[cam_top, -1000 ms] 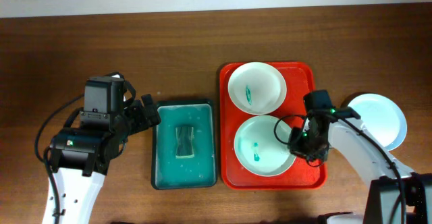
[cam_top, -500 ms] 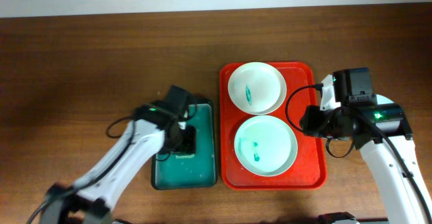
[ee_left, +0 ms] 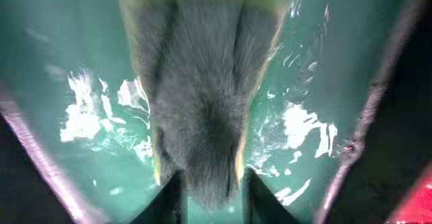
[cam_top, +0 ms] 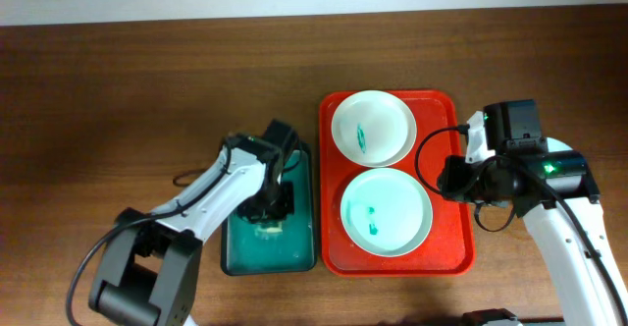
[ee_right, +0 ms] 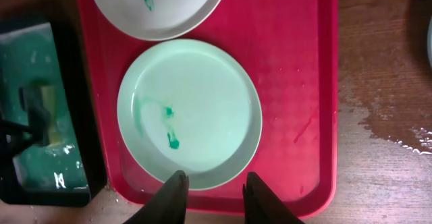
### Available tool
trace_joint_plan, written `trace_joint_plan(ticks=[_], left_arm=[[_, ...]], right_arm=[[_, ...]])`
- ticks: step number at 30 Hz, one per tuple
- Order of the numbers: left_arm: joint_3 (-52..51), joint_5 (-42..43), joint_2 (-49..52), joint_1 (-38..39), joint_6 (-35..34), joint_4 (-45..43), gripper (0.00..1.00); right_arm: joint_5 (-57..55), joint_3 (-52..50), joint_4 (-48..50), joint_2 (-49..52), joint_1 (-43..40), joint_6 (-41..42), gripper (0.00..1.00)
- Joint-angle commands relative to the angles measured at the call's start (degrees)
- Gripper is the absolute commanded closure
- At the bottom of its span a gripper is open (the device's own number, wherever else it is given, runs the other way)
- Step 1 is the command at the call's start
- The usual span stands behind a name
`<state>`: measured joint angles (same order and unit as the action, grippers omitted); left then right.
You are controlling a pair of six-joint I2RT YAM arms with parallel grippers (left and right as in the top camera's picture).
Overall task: Clean dirty plates on tray and stack at the side
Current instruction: 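Grasp the sponge with the left gripper and the mint plate with the right, then scrub the mint plate with the sponge in the left gripper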
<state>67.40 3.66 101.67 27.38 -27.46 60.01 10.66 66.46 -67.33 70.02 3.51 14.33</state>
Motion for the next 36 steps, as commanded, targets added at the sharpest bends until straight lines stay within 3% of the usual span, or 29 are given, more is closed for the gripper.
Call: trace_joint_plan(ticks=[1,3,6,8,10,11,15,16,17,18,20,24,29,31,32,36], left_arm=[[3.7,-7.8,-2.4,0.0,0.3,-0.2,0.30],[2.3,-12.6,-1.1,0.0,0.4,-3.8,0.32],[-1.8,-12.5,2.8,0.1,0.8,-12.3,0.47],[-2.1,-11.8,6.1,0.1,0.8,-12.9,0.63],[-2.1,-8.3,8.3,0.1,0.9,-12.9,0.92],[-1.9,-7.3,8.1,0.1,1.5,-12.8,1.00],[4.0,-6.9,6.0,0.0,1.6,-7.9,0.97],[6.1,-6.9,4.9,-0.1,1.7,-5.6,0.81],[7.9,-6.9,3.5,-0.4,1.7,-3.5,0.57],[9.7,-6.3,1.7,-0.7,1.7,-0.5,0.39],[10.9,-6.2,-0.6,-0.7,1.6,3.6,0.31],[7.9,-6.2,-0.8,-0.6,1.6,5.4,0.43],[-7.8,-6.2,-0.8,-0.5,1.6,-13.4,0.69],[-8.7,-6.2,-0.8,-0.5,1.6,-15.4,0.84],[-8.5,-6.2,-0.9,-0.5,1.7,-15.2,1.00],[-2.4,-6.2,-1.6,-0.5,2.3,-7.9,1.00]], right_arm=[[0.0,0.6,0.0,-0.1,-0.2,-0.6,0.71],[-0.4,0.6,0.0,-0.1,-0.2,-0.6,0.71],[-0.4,0.6,0.0,-0.1,-0.2,-0.6,0.71],[-0.4,0.6,0.0,-0.1,-0.2,-0.6,0.71],[-0.4,0.6,0.0,-0.1,-0.2,-0.6,0.71],[-0.4,0.6,0.0,-0.1,-0.2,-0.6,0.72],[-0.4,0.6,-0.5,-0.1,-0.2,-0.6,0.72],[-0.4,0.6,-0.5,-0.1,-0.2,-0.6,0.72],[-0.4,0.6,-0.5,-0.1,-0.2,-0.6,0.72],[-0.4,0.6,-0.5,-0.1,-0.2,-0.6,0.72],[-0.8,0.6,-1.0,-0.1,-0.2,-0.6,0.72],[-0.8,0.3,-3.9,0.0,-0.2,-0.5,0.71],[-0.7,-2.0,-5.4,2.9,-0.2,-0.3,0.71],[-0.7,-3.7,-5.2,3.6,-0.2,-0.3,0.72],[-0.7,-4.4,-4.7,3.7,-0.2,-0.3,0.72],[-0.7,-5.2,-0.3,3.9,-0.3,-0.3,0.72]])
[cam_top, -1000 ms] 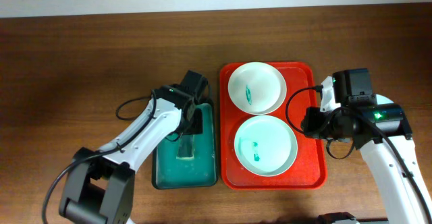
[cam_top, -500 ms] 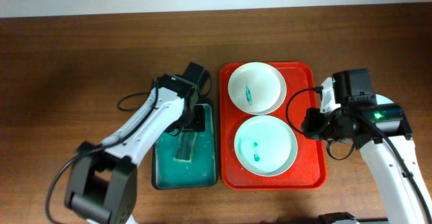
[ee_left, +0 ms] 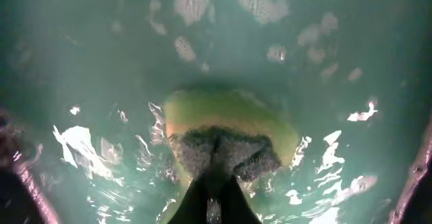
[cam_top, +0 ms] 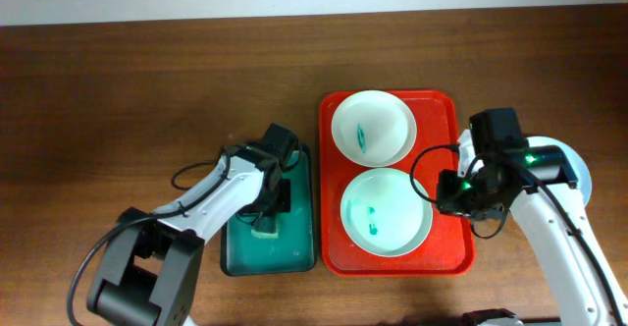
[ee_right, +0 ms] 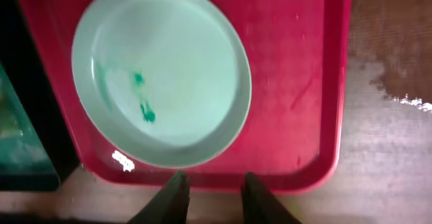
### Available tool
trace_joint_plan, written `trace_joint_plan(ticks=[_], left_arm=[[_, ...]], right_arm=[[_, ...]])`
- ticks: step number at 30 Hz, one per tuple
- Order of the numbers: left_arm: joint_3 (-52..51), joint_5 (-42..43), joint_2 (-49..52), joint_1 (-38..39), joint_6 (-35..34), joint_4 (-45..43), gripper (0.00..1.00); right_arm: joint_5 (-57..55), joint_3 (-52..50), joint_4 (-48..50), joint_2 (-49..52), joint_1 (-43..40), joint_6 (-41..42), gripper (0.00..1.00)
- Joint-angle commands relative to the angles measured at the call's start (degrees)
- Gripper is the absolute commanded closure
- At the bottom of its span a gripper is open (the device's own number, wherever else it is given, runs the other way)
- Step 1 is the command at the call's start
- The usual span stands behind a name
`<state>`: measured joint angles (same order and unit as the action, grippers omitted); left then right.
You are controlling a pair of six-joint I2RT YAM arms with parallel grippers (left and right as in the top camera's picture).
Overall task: Clean dirty plates on tray and stack at the side
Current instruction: 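Scrub the mint plate with the sponge in the left gripper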
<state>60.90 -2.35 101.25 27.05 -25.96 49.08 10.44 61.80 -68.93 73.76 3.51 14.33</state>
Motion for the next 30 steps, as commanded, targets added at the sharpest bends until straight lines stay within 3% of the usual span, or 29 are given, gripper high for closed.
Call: trace_joint_plan(ticks=[1,3,6,8,11,15,19,23,27,30], left_arm=[[7.5,-0.2,-1.9,-0.2,2.0,6.2,1.00],[14.7,-0.3,-3.8,-0.2,3.9,11.9,1.00],[26.6,-0.4,-5.1,-0.1,7.2,19.7,1.00],[29.6,0.3,-5.1,0.5,7.2,19.7,1.00],[29.2,11.1,-4.9,1.4,7.1,14.2,1.00],[29.1,12.1,-2.5,6.6,3.6,11.1,1.00],[29.1,13.2,5.2,13.6,-1.5,6.7,1.00],[29.1,15.7,14.7,20.5,-4.7,-0.2,1.00],[29.1,16.5,20.7,21.7,-4.6,-8.0,1.00],[29.1,10.7,23.4,21.7,-4.2,-8.4,1.00]], right_arm=[[-0.5,-0.6,2.1,0.7,-0.5,0.2,0.71],[-0.5,-0.6,2.4,2.7,-3.6,2.6,0.71],[2.9,-1.1,2.4,9.9,-9.9,-6.7,0.62],[5.7,-3.0,3.3,15.1,-9.8,-8.6,0.62],[7.7,-8.7,13.9,21.5,-9.5,-7.9,0.67],[9.3,-14.5,24.1,22.1,-9.5,-7.9,0.73],[9.3,-18.4,29.7,22.1,-9.5,-4.8,0.96],[9.3,-18.4,28.9,22.1,-9.5,-3.8,0.96],[9.3,-18.4,27.8,22.1,-9.5,-3.8,0.96],[9.3,-18.4,27.3,22.1,-9.5,-3.8,0.96]])
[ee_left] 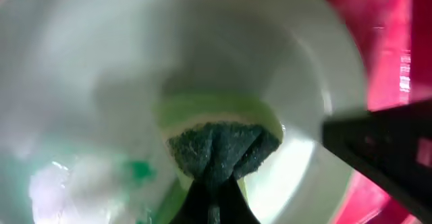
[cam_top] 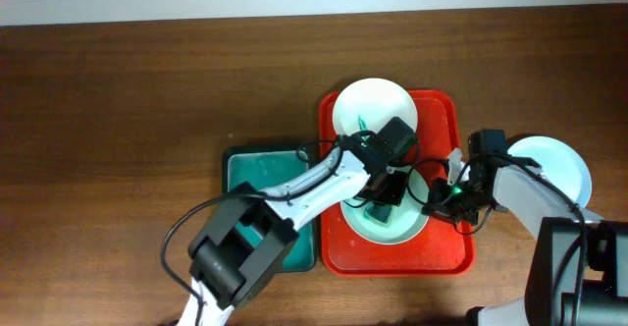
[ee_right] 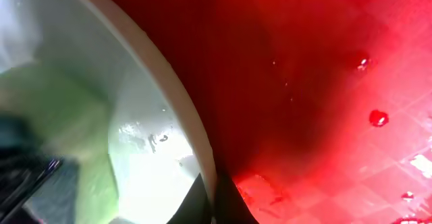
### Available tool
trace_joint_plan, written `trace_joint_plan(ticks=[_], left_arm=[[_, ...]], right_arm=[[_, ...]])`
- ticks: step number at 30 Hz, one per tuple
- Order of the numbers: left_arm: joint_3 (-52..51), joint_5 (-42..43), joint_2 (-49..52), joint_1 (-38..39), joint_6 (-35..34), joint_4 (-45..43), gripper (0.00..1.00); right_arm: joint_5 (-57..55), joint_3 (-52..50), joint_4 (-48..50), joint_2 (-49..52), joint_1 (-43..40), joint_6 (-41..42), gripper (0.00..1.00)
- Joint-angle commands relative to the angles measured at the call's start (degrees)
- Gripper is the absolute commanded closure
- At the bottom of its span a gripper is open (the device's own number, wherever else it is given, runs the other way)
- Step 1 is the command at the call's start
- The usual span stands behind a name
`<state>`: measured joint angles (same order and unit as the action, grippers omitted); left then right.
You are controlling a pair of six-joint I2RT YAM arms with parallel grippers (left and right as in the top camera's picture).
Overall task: Clean dirty plates on tray and stack at the side
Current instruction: 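Scrub the mint plate with the sponge in the left gripper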
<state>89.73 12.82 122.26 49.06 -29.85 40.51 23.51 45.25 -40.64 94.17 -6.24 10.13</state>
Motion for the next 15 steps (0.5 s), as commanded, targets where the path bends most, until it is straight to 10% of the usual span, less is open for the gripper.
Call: trace_joint_plan(ticks=[1,7,15], left_arm=[[0.3,-10.0,2.9,-0.5,-0.3,1.5,1.00],[0.5,-34.4,2.9,-3.1,1.4,11.0,1.00],[0.4,9.5,2.9,-1.3,1.4,-0.8,1.00]], right_arm=[[-3.8,-1.8,-1.3,1.7,0.3,0.4,0.96],[-3.9,-1.8,-1.9,1.7,0.3,0.2,0.96],[-4.3,-1.8,-2.0,1.7,0.3,0.2,0.96]])
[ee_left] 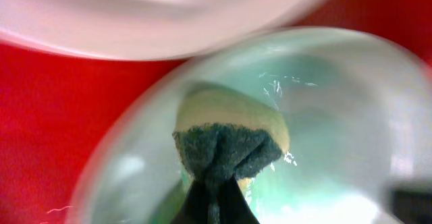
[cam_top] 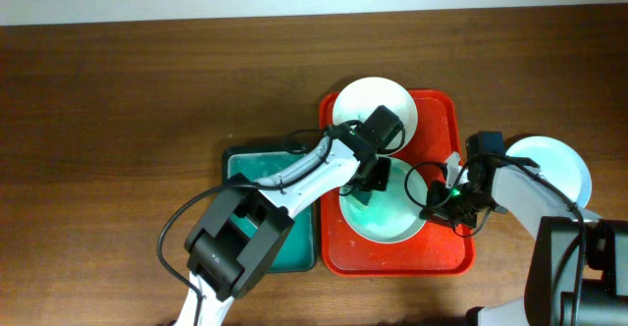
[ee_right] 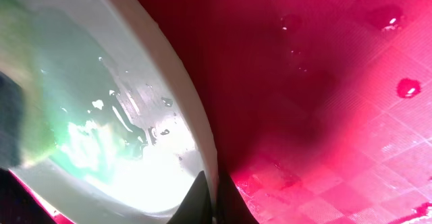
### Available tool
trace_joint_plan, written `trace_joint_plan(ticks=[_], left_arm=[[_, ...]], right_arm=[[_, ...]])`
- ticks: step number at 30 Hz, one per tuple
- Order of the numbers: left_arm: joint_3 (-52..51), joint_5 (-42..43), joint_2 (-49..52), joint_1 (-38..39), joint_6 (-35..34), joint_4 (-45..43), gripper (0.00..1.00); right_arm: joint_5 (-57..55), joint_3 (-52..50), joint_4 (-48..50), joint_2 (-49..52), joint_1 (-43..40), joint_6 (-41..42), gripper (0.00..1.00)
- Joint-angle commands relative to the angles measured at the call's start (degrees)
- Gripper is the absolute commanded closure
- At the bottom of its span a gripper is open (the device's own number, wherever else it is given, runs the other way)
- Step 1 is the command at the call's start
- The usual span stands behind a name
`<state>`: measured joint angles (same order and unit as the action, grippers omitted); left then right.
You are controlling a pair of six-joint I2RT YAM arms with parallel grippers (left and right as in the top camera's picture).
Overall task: Clean dirty plates on tray and stack at the side
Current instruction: 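Scrub the mint plate with the sponge in the left gripper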
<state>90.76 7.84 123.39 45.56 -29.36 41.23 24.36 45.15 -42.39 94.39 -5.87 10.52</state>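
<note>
A red tray [cam_top: 446,247] holds two plates. The near, pale-green plate [cam_top: 397,223] is wet with green smears. My left gripper [cam_top: 365,187] is shut on a yellow-green sponge [ee_left: 229,140] that presses into the plate's upper-left part. My right gripper [cam_top: 434,208] is shut on that plate's right rim [ee_right: 196,133], one finger inside and one outside. The far white plate [cam_top: 365,115] carries a green smear and sits partly under the left arm.
A dark basin of green soapy water [cam_top: 245,169] stands left of the tray, mostly under the left arm. A pale-blue plate [cam_top: 559,164] lies on the wooden table right of the tray, beside my right arm.
The left gripper with the sponge has moved from the middle of the near plate to its upper-left part. The right gripper still pinches the plate's right rim.
The left gripper stood open around the sponge in the basin while the right one hung open above the tray. Then the left was shut on the sponge, still in the water. Later the sponge was on the near plate, with the right gripper on its rim, as now.
</note>
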Motion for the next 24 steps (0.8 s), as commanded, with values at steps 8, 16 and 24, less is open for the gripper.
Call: trace_joint_plan(ticks=[8,16,24], left_arm=[[-0.7,2.1,2.1,4.5,2.6,7.8,1.00],[-0.7,-27.7,-1.6,4.5,-1.4,16.6,1.00],[-0.7,2.1,-1.5,4.7,-3.4,-0.8,1.00]], right_arm=[[-5.1,-1.7,-0.5,1.4,-0.1,-0.2,0.96],[-5.1,-1.7,-0.5,1.4,-0.1,-0.2,0.96],[-5.1,-1.7,-0.5,1.4,-0.1,-0.2,0.96]])
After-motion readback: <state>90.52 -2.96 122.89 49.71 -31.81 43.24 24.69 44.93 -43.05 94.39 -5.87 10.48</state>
